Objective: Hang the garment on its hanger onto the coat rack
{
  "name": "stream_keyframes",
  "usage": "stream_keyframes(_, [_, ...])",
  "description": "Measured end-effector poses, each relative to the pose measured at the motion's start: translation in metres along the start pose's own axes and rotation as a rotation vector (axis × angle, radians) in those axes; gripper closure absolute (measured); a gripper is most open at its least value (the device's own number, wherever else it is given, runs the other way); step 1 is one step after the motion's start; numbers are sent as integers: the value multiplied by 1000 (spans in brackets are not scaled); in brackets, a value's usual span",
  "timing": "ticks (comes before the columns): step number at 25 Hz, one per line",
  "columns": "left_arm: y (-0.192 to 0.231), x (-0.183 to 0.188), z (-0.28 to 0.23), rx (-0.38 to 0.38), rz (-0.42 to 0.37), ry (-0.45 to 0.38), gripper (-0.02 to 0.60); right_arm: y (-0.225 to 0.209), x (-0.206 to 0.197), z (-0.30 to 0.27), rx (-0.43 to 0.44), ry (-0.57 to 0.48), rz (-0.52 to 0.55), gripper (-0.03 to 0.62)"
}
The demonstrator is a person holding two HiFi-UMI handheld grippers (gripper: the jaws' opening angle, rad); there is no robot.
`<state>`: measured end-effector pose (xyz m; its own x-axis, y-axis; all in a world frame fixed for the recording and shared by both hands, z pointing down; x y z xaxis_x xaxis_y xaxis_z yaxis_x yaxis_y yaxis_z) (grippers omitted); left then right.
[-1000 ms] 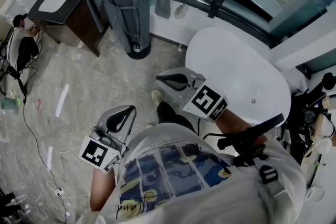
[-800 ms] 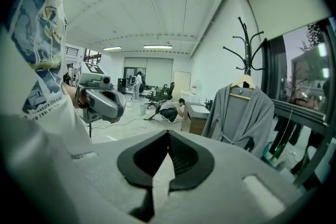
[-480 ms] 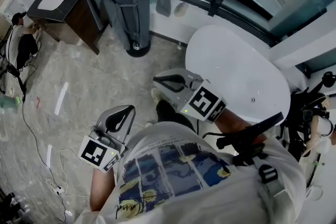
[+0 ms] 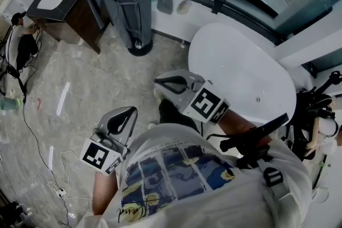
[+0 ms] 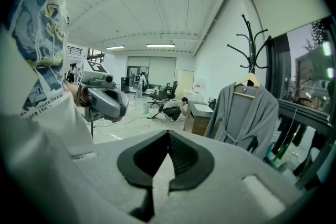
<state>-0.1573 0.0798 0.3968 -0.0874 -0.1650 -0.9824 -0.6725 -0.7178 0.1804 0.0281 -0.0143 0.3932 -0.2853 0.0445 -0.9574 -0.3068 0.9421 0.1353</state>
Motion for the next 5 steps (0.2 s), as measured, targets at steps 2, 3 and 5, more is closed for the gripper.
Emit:
stream_keyframes(2, [0,-1,-1,-1,2,0,580,0,-2,0,4,6,-3,592])
stream_keyframes(3, [0,-2,-1,-2,3,0,580,0,-3,0,5,8,-6,592])
stream_keyframes(5, [0,-2,-1,0,5,1,580,0,-3,-2,7,12,-11,592])
Point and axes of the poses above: the fingertips, and each gripper's own axes: z backward along the fingers, y to its left, x out of its top, the point moved 9 cm from there along z, backward along the fingers, and after that the axes turned 8 degrees about -y, right-handed, at the moved point
